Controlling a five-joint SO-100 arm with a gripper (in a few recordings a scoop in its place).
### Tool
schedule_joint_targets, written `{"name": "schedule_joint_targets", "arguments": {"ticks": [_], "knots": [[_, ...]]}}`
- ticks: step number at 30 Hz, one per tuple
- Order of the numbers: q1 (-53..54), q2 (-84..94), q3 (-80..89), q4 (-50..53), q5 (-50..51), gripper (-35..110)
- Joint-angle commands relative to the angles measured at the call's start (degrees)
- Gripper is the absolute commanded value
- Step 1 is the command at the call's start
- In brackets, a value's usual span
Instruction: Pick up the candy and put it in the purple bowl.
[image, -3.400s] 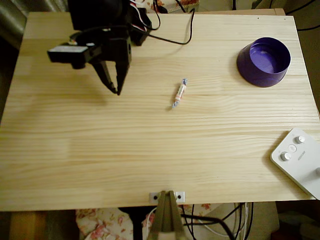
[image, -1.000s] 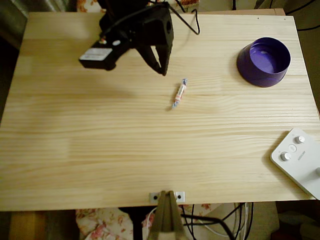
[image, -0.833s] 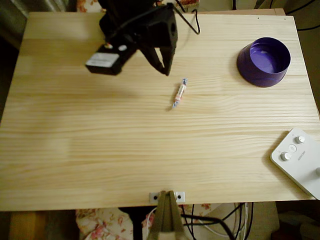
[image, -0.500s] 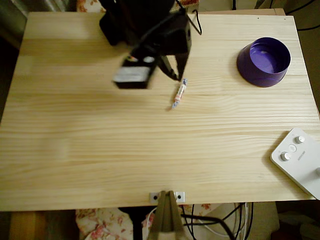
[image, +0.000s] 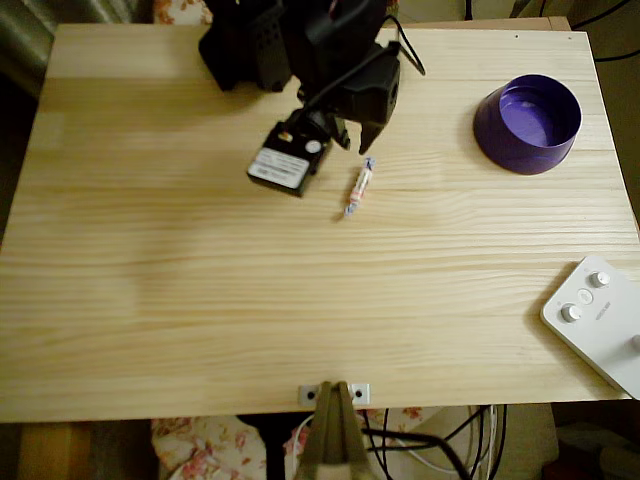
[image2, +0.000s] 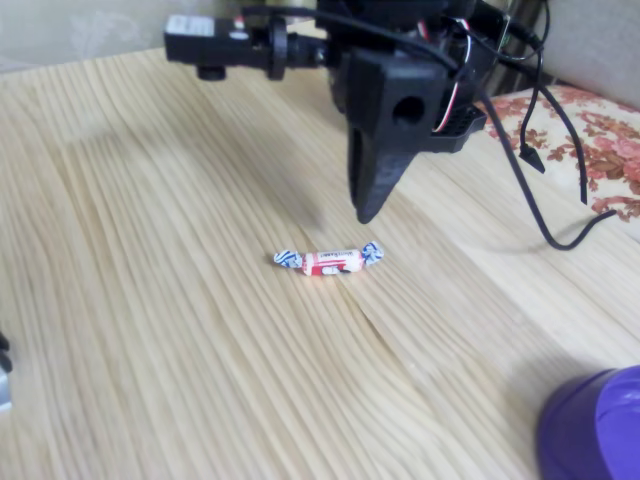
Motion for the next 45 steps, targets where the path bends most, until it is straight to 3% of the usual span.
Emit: {"name": "schedule_joint_targets", "arguments": {"ticks": [1, 13, 45], "knots": [[-1.23, -1.67, -6.94, -0.7, 6.15, 10], [0.26, -7.65, -7.65, -11.51, 1.93, 15], [1.05, -17.93, -5.19, -14.59, -1.05, 15]]}}
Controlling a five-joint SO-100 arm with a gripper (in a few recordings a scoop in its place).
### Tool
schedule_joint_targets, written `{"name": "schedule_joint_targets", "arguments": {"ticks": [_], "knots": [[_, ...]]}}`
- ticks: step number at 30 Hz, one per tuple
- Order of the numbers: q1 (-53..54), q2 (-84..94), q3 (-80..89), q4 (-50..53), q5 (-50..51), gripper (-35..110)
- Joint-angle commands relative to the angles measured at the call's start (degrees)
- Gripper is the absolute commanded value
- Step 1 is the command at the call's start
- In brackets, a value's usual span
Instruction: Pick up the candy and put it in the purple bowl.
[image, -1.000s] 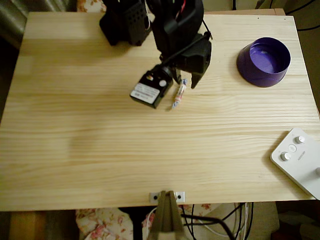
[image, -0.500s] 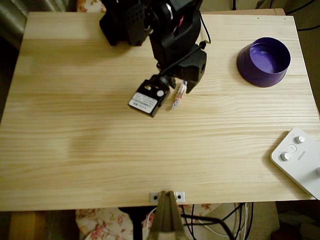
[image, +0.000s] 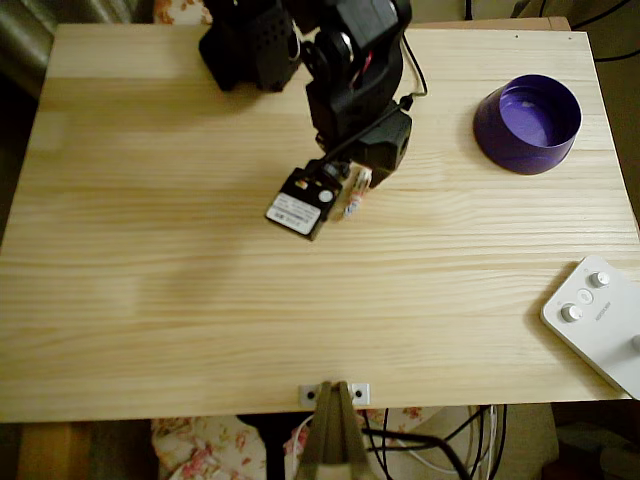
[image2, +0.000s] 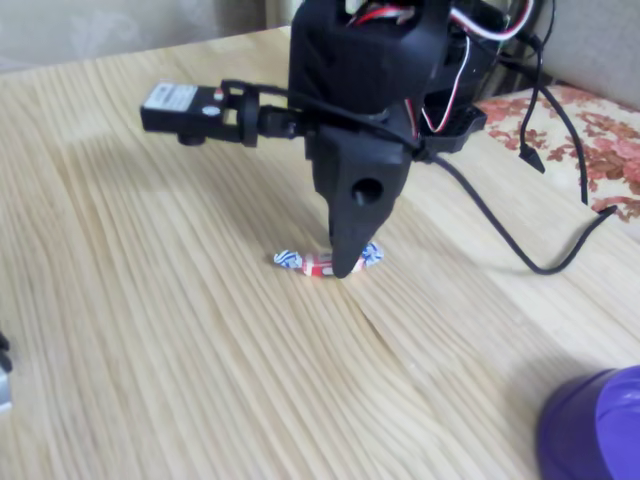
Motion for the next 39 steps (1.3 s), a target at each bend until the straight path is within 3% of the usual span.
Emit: {"name": "schedule_joint_targets", "arguments": {"ticks": [1, 8, 15, 21, 31, 39], "knots": [[-1.14, 0.62, -1.05, -1.05, 0.0, 15], [-0.79, -0.53, 0.44, -4.22, -1.32, 14], [-0.09, -0.09, 0.97, -3.6, -0.88, 0], [0.0, 1.93, 2.2, -4.04, -1.85, 0], [-0.62, 23.2, 1.67, 1.67, -16.26, 0], [-7.56, 39.2, -0.62, 4.83, -25.93, 0]]}}
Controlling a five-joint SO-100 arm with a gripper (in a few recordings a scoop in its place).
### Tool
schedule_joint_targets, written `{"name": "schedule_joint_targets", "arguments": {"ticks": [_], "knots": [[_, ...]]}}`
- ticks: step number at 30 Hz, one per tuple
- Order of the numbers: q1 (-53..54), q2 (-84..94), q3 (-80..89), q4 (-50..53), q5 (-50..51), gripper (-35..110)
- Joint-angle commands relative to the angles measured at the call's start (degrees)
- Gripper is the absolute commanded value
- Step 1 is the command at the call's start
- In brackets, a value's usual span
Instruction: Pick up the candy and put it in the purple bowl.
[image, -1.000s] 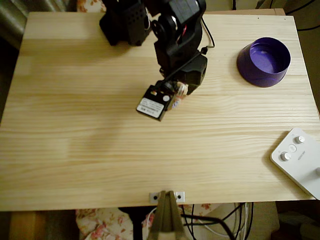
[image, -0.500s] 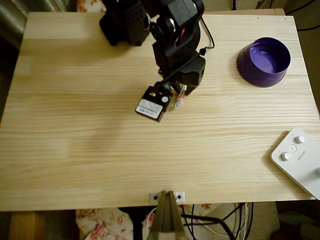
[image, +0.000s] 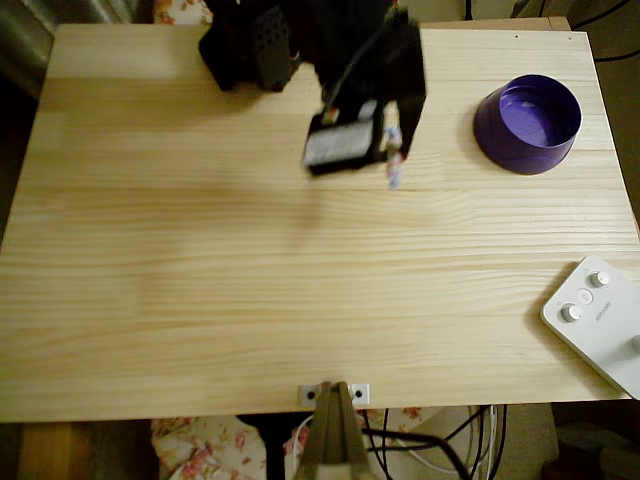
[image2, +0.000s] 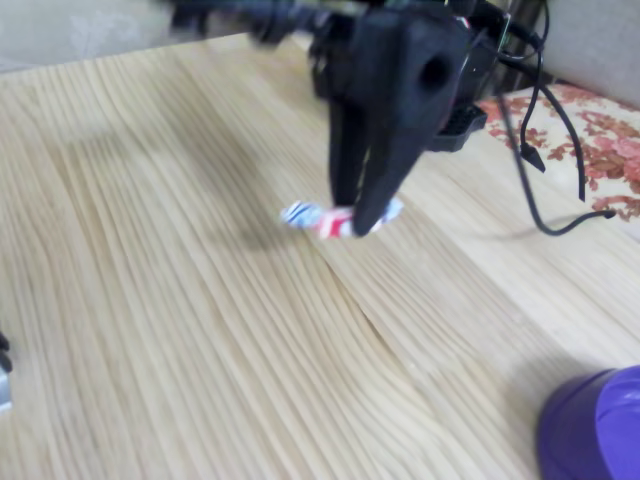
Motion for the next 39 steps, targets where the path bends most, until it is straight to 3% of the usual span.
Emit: {"name": "schedule_joint_targets", "arguments": {"ticks": [1, 4, 11, 16, 21, 28, 39], "knots": [[-5.19, 9.14, -3.87, 0.62, -3.43, 0], [-11.6, 10.28, -5.62, -3.6, -9.05, 0], [-26.19, 6.33, -3.69, -30.06, -29.09, 0], [-32.61, -1.05, -4.31, -38.76, -34.1, 0], [-32.52, -13.97, -6.24, -43.15, -27.6, 0], [-28.39, -26.1, -10.37, -40.61, -15.91, 0], [-30.41, -32.96, -14.77, -43.51, -17.93, 0]]}}
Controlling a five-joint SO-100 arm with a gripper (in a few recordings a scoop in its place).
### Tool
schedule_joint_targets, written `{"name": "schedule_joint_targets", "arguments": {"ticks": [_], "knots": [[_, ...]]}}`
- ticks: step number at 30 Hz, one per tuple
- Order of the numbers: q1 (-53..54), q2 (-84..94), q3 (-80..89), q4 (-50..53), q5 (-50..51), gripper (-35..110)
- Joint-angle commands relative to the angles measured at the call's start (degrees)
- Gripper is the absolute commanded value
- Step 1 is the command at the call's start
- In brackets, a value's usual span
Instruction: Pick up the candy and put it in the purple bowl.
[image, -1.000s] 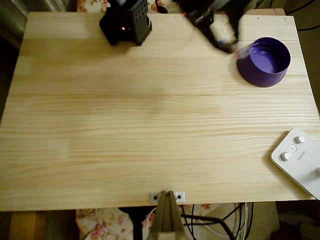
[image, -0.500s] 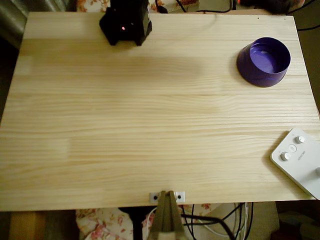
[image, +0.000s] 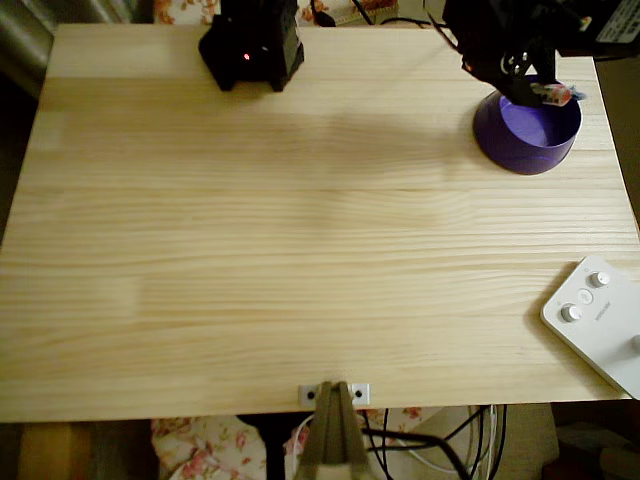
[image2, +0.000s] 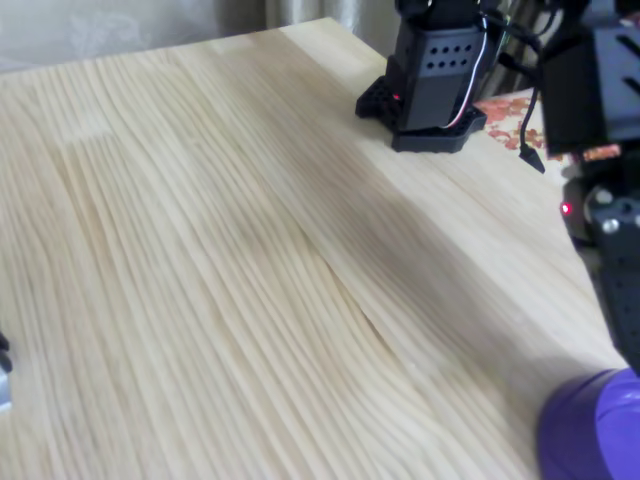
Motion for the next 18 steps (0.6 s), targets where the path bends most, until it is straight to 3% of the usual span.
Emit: {"name": "schedule_joint_targets", "arguments": {"ticks": [1, 11, 18], "knots": [[-1.93, 1.14, -5.27, -2.2, -0.35, 0], [-3.52, -1.85, -7.73, -5.71, -2.29, 0], [-2.9, -2.2, -8.17, -6.15, -2.46, 11]]}}
